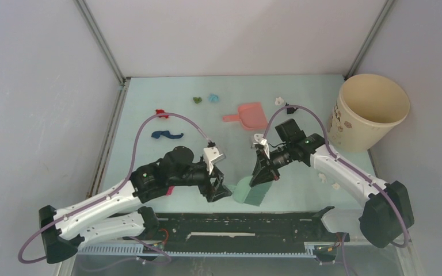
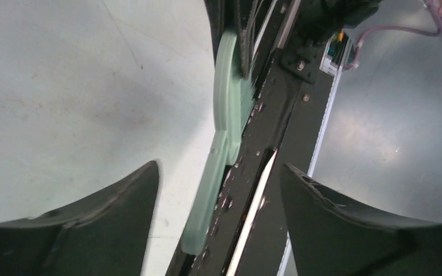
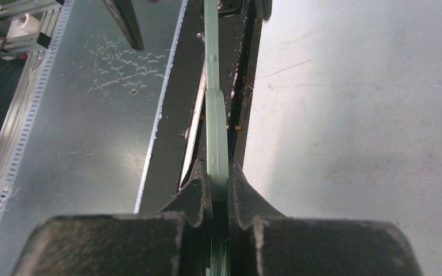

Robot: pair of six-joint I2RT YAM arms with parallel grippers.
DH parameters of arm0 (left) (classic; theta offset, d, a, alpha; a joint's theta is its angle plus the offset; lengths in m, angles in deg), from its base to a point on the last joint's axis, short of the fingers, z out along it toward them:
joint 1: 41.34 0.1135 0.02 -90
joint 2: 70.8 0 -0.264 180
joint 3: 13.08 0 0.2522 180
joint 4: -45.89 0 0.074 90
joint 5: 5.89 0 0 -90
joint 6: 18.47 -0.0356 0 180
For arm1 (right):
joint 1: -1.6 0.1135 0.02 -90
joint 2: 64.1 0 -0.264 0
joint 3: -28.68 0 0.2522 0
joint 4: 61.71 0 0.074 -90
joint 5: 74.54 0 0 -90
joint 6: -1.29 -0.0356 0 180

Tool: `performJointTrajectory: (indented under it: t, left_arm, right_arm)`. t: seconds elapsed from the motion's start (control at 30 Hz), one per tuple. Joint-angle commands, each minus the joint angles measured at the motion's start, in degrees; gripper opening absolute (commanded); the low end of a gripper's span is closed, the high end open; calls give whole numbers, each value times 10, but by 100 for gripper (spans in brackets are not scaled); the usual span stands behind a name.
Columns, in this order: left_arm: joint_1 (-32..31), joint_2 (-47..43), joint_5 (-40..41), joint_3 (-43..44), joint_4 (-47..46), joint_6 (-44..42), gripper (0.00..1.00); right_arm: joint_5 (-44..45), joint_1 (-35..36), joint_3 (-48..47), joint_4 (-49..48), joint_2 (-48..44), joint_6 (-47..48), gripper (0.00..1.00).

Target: Sweep away the paper scraps from the table

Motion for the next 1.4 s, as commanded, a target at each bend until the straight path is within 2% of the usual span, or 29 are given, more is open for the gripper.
performJointTrajectory:
  t: [0.0,0.1,0.27,0.4,0.57,0.63,0.73,0.93,1.17,1.37]
  left_arm:
    - [1,-60,44,-8,-73,20,86]
    - [0,-69,41,-21,-96,39,85]
    - [1,-50,-1,-42,-130,64,67]
    - [0,-61,-4,-72,-174,81,64]
    - [1,-68,-6,-80,-180,85,60]
    - [1,-73,8,-81,-177,83,64]
    - [1,-92,46,-86,-172,80,79]
    - [7,-97,65,-96,-171,86,82]
    - [7,-72,-8,-102,-201,96,58]
    - [8,-72,-17,-105,-209,96,45]
  right_arm:
    - [-43,-23,-24,8,1,4,0]
    - [-65,-34,-28,19,5,2,0]
    - [-78,-42,-30,19,5,-8,0]
    - [-93,-50,-30,19,4,-12,0]
    - [-110,-63,-30,22,1,-15,0]
    - [-112,-65,-30,24,1,-11,0]
    - [-113,-65,-30,30,0,-7,0]
    - [-123,-66,-31,35,-2,-1,0]
    - [-125,-69,-30,31,2,-9,0]
    - [-122,-71,-30,31,3,-11,0]
